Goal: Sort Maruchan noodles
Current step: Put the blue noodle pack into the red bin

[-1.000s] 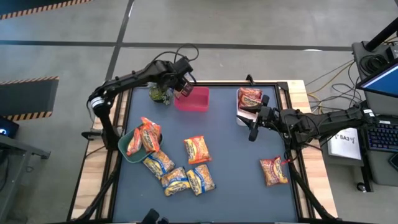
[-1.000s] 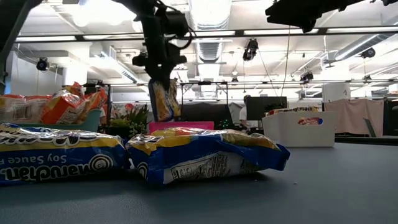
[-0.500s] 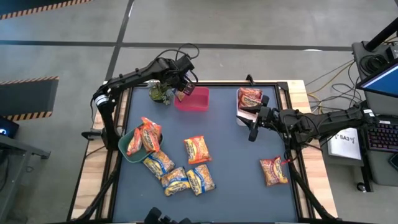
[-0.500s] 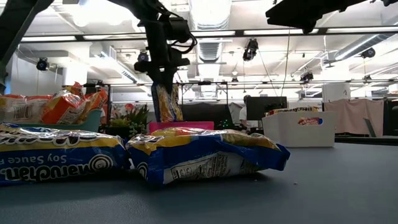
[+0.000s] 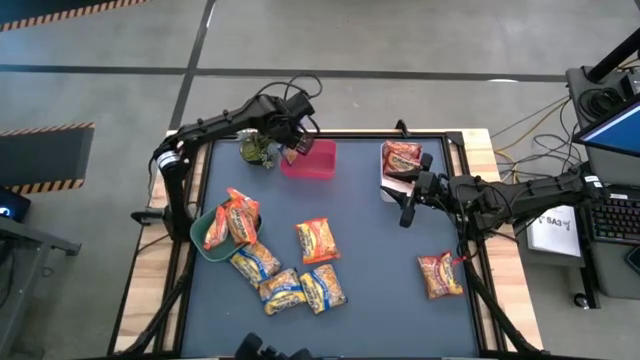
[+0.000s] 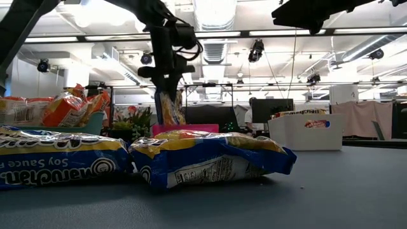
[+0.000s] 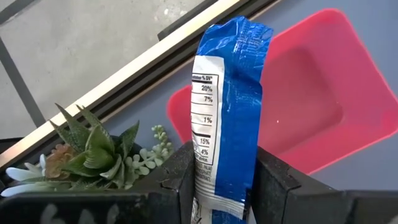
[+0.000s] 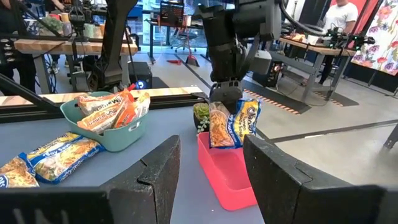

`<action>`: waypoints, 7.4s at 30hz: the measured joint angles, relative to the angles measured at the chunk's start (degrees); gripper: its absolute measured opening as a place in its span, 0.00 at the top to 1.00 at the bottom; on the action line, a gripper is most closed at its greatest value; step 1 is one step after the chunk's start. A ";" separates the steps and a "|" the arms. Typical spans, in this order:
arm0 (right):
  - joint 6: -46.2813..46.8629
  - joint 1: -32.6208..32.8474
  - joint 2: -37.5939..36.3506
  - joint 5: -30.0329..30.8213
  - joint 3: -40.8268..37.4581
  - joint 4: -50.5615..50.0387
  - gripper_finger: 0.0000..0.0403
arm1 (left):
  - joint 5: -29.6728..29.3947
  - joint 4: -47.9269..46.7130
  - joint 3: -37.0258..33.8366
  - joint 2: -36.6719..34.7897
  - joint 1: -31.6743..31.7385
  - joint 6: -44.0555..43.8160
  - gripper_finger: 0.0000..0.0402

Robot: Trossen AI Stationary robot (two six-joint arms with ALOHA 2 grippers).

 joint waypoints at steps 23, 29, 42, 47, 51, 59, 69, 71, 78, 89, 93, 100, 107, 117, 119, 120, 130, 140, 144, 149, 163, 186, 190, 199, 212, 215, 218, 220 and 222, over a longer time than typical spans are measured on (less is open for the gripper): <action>-0.02 0.00 0.00 0.02 0.02 -0.24 0.59 | 0.46 0.56 0.01 4.65 -0.41 4.41 0.68; -0.02 0.00 0.00 0.02 0.02 -0.23 0.59 | 1.61 -2.55 0.89 4.18 -0.42 4.59 0.77; 0.00 0.00 0.00 0.04 0.00 -0.22 0.59 | 3.34 -6.29 6.15 4.14 -0.28 8.04 0.75; 0.00 0.00 0.00 0.04 0.00 -0.22 0.59 | 3.47 -7.34 6.81 4.12 0.13 8.63 0.76; 0.00 0.00 0.00 0.04 0.02 -0.22 0.59 | 5.50 -8.68 6.15 4.12 0.62 8.64 0.76; 0.22 0.00 -0.02 0.04 0.01 -0.22 0.59 | 5.93 -5.20 5.17 6.23 0.92 7.98 0.74; 0.87 0.00 -0.02 0.02 0.01 -0.26 0.59 | 2.80 -3.86 5.21 6.30 0.92 8.89 0.61; 0.94 0.00 -0.02 0.02 0.00 -0.26 0.59 | 1.12 -3.53 5.21 6.30 0.92 9.33 0.60; 0.92 0.00 -0.02 0.02 0.00 -0.28 0.59 | -1.09 -1.73 5.26 6.19 0.92 11.85 0.57; 3.45 0.00 -0.02 0.04 0.00 -0.29 0.59 | -1.59 -6.17 13.85 5.79 0.51 17.43 0.57; 5.58 0.00 0.00 0.04 0.02 -0.32 0.60 | -1.03 -7.82 15.90 4.02 -1.77 19.17 0.57; 9.25 0.00 0.01 0.01 0.01 -1.97 0.68 | -0.48 -0.41 5.77 -4.99 -11.52 21.91 0.61; 11.18 -0.70 6.13 -0.07 1.92 -1.53 0.84 | 0.25 19.35 -19.15 -21.24 -23.30 22.07 0.65; 8.50 -13.61 26.16 -5.94 17.07 -2.58 0.98 | 0.72 53.43 -52.24 -41.71 -34.37 32.37 0.67; 8.37 -17.00 30.83 -11.49 21.47 -3.43 0.98 | 2.22 59.11 -57.85 -44.48 -34.77 34.77 0.67; 8.31 -18.51 33.24 -14.00 23.71 -3.89 0.98 | 2.89 61.56 -60.36 -45.75 -34.75 35.55 0.67; 8.71 -32.06 57.66 -18.22 48.67 -17.29 0.98 | 3.23 68.68 -71.57 -56.39 -34.45 40.87 0.67; 9.56 -34.69 72.88 -21.44 59.46 -21.45 0.98 | 3.02 56.98 -71.81 -68.44 -34.47 36.12 0.68; 12.12 -34.77 78.03 -22.12 64.03 -22.05 0.98 | 3.02 56.01 -72.46 -72.30 -34.47 35.87 0.68; 13.03 -34.88 82.62 -21.14 70.51 -23.85 0.98 | 3.01 52.52 -72.62 -75.00 -34.47 34.39 0.69; 0.21 -38.02 83.93 -37.01 89.24 -38.04 0.97 | 2.99 49.68 -72.60 -77.37 -34.47 34.12 0.69; -13.62 -47.25 87.10 -58.28 89.13 -37.58 0.57 | 2.99 49.79 -72.55 -77.26 -34.45 35.43 0.69; -16.18 -46.24 89.19 -58.47 89.07 -37.53 0.60 | 2.99 49.78 -72.55 -77.23 -34.45 36.27 0.69; -13.41 -45.86 93.02 -57.96 89.53 -31.78 0.62 | 2.99 49.55 -72.75 -77.06 -34.45 37.14 0.69; -11.07 -45.75 93.03 -49.68 90.03 -30.23 0.62 | 2.97 49.08 -72.84 -76.24 -34.45 37.64 0.69; -10.47 -45.72 93.07 -51.65 89.77 -30.43 0.62 | 2.97 49.04 -72.86 -75.70 -34.45 37.70 0.69; -8.92 -45.67 93.77 -53.09 89.67 -30.49 0.62 | 2.97 49.07 -72.86 -75.26 -34.45 37.73 0.69; -8.79 -45.51 94.42 -53.31 89.64 -30.32 0.62 | 2.95 49.05 -72.86 -75.04 -34.45 37.74 0.69; -8.54 -45.32 95.17 -54.15 89.64 -29.79 0.62 | 2.95 49.03 -72.86 -74.96 -34.45 37.75 0.69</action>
